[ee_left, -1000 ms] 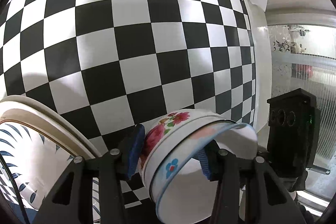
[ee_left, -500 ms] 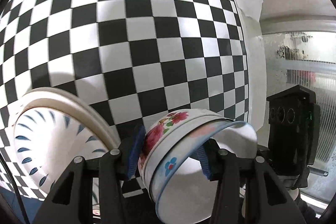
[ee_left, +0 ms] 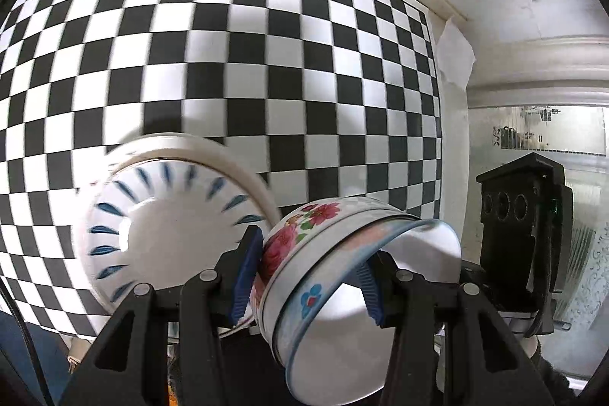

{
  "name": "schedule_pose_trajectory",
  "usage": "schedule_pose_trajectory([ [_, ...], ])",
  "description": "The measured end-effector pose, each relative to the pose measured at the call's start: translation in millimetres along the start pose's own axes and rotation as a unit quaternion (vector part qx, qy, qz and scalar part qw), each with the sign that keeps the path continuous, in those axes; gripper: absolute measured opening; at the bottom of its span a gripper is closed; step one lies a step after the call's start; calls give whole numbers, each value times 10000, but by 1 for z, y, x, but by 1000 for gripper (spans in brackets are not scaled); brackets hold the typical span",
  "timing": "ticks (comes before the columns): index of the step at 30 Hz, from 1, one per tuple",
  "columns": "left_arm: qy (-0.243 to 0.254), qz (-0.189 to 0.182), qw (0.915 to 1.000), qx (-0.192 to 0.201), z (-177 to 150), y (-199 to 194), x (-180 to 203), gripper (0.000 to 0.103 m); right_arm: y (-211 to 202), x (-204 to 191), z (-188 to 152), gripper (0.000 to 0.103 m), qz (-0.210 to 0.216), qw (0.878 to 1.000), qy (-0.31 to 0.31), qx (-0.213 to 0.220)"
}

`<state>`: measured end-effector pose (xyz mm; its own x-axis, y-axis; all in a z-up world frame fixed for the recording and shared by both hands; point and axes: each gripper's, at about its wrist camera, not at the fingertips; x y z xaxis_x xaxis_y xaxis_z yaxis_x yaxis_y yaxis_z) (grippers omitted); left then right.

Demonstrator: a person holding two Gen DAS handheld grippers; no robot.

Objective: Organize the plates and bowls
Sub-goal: 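Lower the bowl stack onto the blue-striped plate stack with both grippers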

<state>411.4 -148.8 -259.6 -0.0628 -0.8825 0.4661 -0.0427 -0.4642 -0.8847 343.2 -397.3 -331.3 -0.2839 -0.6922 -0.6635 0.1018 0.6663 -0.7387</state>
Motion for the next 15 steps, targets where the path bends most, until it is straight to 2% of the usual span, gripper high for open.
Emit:
schedule_pose_trajectory([
  [7,-90,79,9999,-64,-6,-10,-39,43,37,-31,-13,55,8,9999,-60,-89],
  [15,-228,113,9996,-146,-11,-7,-76,43,81,-48,-19,55,-76,9996,-121,-232],
])
Point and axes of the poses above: each gripper's, at about its wrist camera, not at the fingertips, and y roughly the way its jaws point, x to its right, z to its top, and after that the axes turned 6 degrees about x, right-handed
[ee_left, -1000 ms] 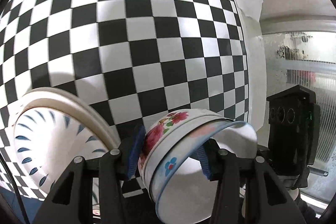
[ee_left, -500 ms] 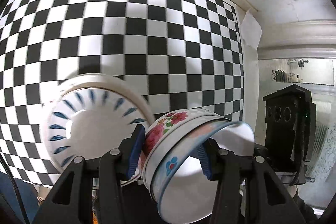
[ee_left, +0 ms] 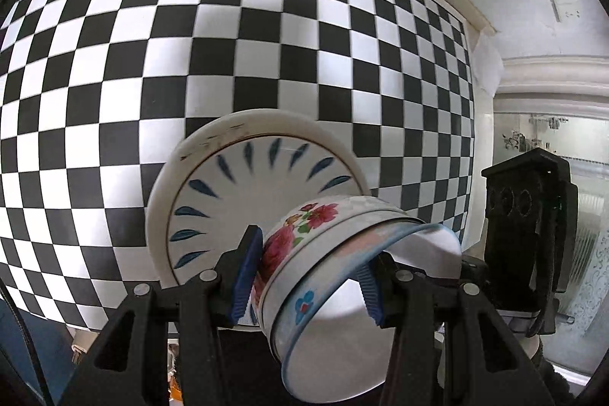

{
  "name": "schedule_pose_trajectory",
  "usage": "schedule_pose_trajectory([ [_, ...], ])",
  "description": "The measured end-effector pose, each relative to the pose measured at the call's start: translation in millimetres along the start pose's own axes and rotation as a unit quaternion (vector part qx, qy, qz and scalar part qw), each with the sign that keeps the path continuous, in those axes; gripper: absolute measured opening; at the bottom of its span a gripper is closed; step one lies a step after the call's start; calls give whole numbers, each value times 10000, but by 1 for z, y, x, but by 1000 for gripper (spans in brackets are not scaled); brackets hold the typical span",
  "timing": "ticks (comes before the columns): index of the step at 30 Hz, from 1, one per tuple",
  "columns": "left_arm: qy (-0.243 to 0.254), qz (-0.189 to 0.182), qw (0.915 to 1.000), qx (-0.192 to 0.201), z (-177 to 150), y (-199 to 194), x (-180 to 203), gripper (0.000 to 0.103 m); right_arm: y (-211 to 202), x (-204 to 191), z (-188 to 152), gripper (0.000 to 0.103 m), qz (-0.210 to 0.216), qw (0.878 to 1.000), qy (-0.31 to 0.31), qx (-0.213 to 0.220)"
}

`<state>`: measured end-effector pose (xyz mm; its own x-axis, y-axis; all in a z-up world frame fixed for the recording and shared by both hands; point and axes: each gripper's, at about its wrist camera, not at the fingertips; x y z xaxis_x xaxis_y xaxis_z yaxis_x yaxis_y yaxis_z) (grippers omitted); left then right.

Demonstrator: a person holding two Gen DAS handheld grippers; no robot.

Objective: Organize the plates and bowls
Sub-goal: 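Lower the bowl stack onto the blue-striped plate stack with both grippers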

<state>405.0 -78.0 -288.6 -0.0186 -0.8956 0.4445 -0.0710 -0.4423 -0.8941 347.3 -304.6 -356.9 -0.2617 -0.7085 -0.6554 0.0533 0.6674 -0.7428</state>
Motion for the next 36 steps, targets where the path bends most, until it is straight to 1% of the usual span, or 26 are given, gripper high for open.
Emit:
schedule_pose_trajectory([
  [11,-100,16,9997,-207,7,15,-26,43,32,-5,10,55,-203,9997,-25,-122],
  [21,-176,57,9996,-229,7,21,-36,43,47,-2,15,55,-265,9994,19,-220],
  [31,-187,88,9995,-233,3,24,-38,43,48,2,17,53,-241,9995,56,-209],
  [36,-114,149,9997,-159,1,21,-35,43,49,7,16,53,-227,9995,128,-197],
])
Point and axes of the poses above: each gripper's, at about its wrist camera, not at the fingertips, and y roughly the way its jaws point, x to its right, z to its top, and after that the axes turned 6 degrees about x, right-handed
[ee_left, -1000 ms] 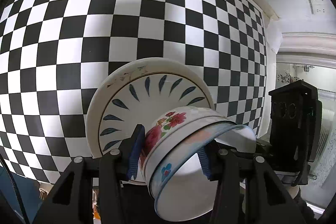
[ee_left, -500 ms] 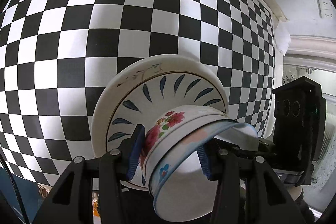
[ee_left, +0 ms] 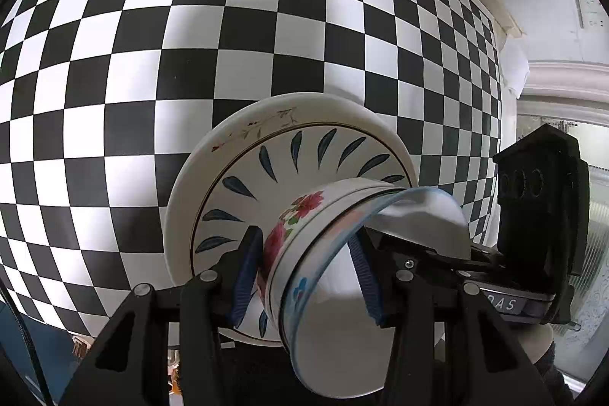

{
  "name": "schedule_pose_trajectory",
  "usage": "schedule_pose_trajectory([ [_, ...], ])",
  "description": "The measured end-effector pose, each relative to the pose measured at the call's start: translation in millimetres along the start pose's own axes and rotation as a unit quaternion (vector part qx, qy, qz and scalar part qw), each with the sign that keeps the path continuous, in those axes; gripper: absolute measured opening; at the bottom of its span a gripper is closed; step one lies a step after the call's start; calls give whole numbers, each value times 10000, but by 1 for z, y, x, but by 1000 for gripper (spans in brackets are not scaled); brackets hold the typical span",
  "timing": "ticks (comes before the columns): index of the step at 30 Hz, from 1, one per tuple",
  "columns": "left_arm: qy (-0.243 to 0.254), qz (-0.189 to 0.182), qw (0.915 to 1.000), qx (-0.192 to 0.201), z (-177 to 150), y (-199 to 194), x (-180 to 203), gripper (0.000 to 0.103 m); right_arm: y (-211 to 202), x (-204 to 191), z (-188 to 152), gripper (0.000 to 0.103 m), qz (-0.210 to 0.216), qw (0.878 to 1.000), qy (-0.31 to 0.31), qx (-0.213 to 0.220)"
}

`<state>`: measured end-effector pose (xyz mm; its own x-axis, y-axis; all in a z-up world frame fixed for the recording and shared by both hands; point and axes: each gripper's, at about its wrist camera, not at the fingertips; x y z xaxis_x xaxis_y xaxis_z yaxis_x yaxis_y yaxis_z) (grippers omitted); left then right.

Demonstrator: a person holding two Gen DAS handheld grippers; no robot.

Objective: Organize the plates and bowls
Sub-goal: 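Lower the bowl stack onto the blue-striped plate stack with both grippers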

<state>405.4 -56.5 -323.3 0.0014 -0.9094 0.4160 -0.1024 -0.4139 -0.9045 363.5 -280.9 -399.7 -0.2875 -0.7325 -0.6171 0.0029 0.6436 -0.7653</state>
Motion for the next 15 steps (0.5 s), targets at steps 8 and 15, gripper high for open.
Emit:
schedule_pose_trajectory([
  [8,198,458,9973,545,-7,-27,7,45,-15,-17,-5,53,-407,9979,-429,256],
  [15,512,1230,9790,1545,-29,-70,16,46,-61,-51,-23,57,-1278,9814,-1027,994],
])
Point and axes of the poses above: each gripper's, at about its wrist camera, not at the fingertips, and y roughly the way its jaws point, x to its right, z to its top, and after that the axes turned 6 degrees about x, right-handed
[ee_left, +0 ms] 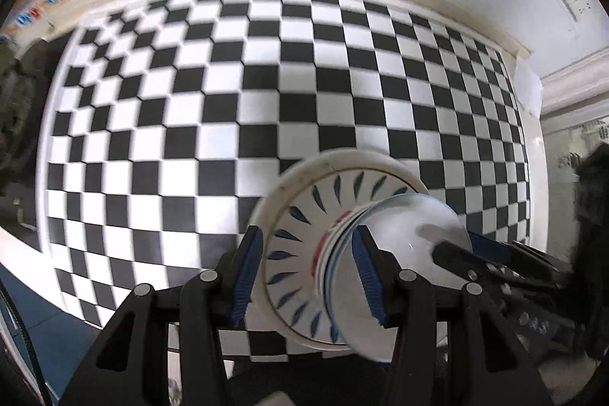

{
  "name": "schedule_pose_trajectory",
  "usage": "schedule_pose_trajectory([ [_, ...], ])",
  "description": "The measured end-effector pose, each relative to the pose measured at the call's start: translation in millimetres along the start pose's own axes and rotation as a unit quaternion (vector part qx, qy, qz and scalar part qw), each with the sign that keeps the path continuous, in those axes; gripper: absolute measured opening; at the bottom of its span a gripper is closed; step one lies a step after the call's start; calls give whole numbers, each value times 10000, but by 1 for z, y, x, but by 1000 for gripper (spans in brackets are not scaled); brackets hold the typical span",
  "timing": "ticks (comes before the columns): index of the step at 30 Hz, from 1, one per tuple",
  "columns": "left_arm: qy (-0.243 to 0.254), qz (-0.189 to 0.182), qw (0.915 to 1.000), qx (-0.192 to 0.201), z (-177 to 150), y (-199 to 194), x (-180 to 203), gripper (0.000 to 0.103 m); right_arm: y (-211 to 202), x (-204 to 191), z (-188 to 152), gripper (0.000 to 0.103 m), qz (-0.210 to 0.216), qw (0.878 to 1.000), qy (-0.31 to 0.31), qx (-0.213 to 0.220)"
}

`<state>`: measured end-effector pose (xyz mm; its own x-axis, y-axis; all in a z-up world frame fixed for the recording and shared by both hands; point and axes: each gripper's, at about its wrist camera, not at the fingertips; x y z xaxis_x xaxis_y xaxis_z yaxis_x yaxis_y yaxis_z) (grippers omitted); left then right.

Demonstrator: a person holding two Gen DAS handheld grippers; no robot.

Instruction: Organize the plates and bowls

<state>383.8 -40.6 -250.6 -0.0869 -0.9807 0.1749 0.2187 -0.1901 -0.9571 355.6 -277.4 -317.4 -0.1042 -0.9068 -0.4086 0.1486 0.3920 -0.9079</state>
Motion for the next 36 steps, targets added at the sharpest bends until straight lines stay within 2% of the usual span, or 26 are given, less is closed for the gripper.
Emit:
schedule_pose_trajectory([
  [1,32,41,9999,106,-1,-5,1,48,-10,-6,-4,60,-176,9997,-129,116],
  [3,118,118,9990,404,-5,-21,2,64,-24,-16,-12,76,-427,9982,-315,287],
  [5,186,200,9974,668,-9,-34,3,72,-37,-27,-22,84,-661,9957,-470,455],
  [8,240,234,9950,942,-16,-52,3,74,-57,-39,-36,89,-911,9918,-526,720],
  [13,317,283,9912,1252,-33,-77,10,74,-92,-58,-55,91,-1294,9807,-614,1332],
  [16,317,268,9896,1380,-45,-91,16,74,-112,-69,-66,91,-1384,9755,-713,1556],
  [20,279,283,9856,1643,-63,-117,23,74,-137,-79,-83,91,-1393,9697,-883,1800],
  [24,271,408,9782,2019,-87,-151,35,74,-163,-87,-104,91,-1339,9655,-972,2012],
  [28,205,373,9704,2377,-114,-184,46,74,-195,-89,-133,92,-1238,9612,-999,2254],
  [36,317,490,9578,2815,-179,-244,67,74,-266,-102,-211,95,-1386,9427,-1099,2827],
])
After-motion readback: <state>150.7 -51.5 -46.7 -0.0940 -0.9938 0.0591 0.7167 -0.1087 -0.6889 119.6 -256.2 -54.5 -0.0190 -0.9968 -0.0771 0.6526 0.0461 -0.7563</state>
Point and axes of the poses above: each gripper's, at about its wrist camera, not at the fingertips, and y roughly the way its jaws point, x to its right, z to its top, and after that the axes turned 6 degrees about x, right-handed
